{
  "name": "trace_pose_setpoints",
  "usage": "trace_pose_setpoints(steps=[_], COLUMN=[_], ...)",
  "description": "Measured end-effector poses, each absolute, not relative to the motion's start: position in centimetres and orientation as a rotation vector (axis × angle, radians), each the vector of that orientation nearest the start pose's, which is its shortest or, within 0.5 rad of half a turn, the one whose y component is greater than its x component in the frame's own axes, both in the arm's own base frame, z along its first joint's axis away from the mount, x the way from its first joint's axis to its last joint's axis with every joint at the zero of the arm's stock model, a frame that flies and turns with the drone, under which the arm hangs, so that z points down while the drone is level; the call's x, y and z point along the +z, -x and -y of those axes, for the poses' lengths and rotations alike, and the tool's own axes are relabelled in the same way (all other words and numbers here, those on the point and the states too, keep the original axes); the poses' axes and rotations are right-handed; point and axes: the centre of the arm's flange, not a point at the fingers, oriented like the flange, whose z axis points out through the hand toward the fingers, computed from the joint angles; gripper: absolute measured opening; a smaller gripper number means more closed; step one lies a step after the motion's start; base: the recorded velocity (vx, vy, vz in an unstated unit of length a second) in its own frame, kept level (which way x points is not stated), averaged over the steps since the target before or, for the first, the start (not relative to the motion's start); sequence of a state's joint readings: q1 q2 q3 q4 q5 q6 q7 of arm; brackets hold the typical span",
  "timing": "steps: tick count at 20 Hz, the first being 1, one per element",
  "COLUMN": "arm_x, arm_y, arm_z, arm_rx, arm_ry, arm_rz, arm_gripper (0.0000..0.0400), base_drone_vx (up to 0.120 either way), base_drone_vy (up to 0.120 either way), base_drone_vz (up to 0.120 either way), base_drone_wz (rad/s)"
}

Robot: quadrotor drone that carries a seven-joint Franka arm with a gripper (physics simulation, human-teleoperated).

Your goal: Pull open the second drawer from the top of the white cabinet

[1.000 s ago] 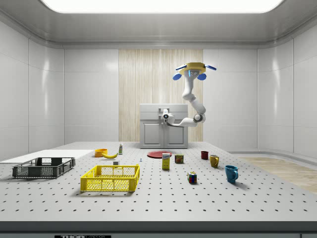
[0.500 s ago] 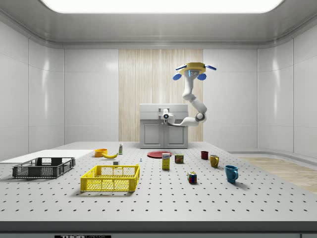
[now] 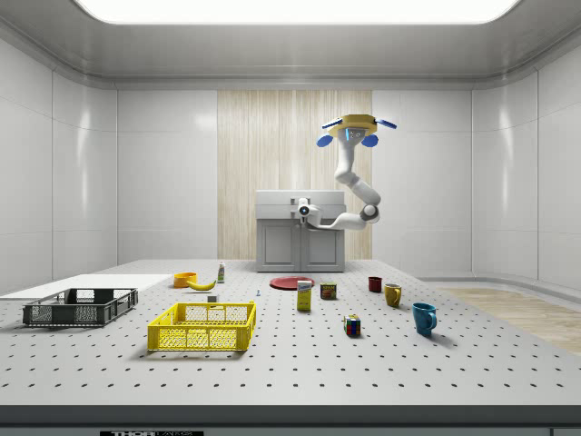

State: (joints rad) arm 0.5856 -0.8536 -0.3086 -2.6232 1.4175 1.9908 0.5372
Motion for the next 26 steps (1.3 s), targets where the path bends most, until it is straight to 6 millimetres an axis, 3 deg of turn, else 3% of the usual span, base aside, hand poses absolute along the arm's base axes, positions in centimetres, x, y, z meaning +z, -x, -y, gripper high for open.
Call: trace_pose_setpoints(steps=[4,5,7,10,13,21,22,26], arm_x=[57.6,58.0,57.7,57.8,57.3,57.8,56.7,57.2], arm_y=[-30.7,-30.5,-30.7,-30.6,-30.8,-30.6,-31.0,-30.8], arm_z=[-11.1,-10.5,-9.6,-8.4,-7.3,-3.2,-2.9,-0.6], arm_rx=[0.613,0.627,0.611,0.614,0.595,0.613,0.586,0.601], arm_ry=[1.501,1.502,1.502,1.504,1.499,1.505,1.508,1.496], arm_rz=[-0.618,-0.635,-0.618,-0.623,-0.597,-0.622,-0.594,-0.605], arm_gripper=[0.0163,0.0196,0.0169,0.0176,0.0139,0.0181,0.0162,0.0132], base_drone_vx=[0.000,0.000,0.000,0.000,0.000,0.000,0.000,0.000], base_drone_vy=[0.000,0.000,0.000,0.000,0.000,0.000,0.000,0.000], base_drone_vz=[0.000,0.000,0.000,0.000,0.000,0.000,0.000,0.000], base_drone_wz=[0.000,0.000,0.000,0.000,0.000,0.000,0.000,0.000])
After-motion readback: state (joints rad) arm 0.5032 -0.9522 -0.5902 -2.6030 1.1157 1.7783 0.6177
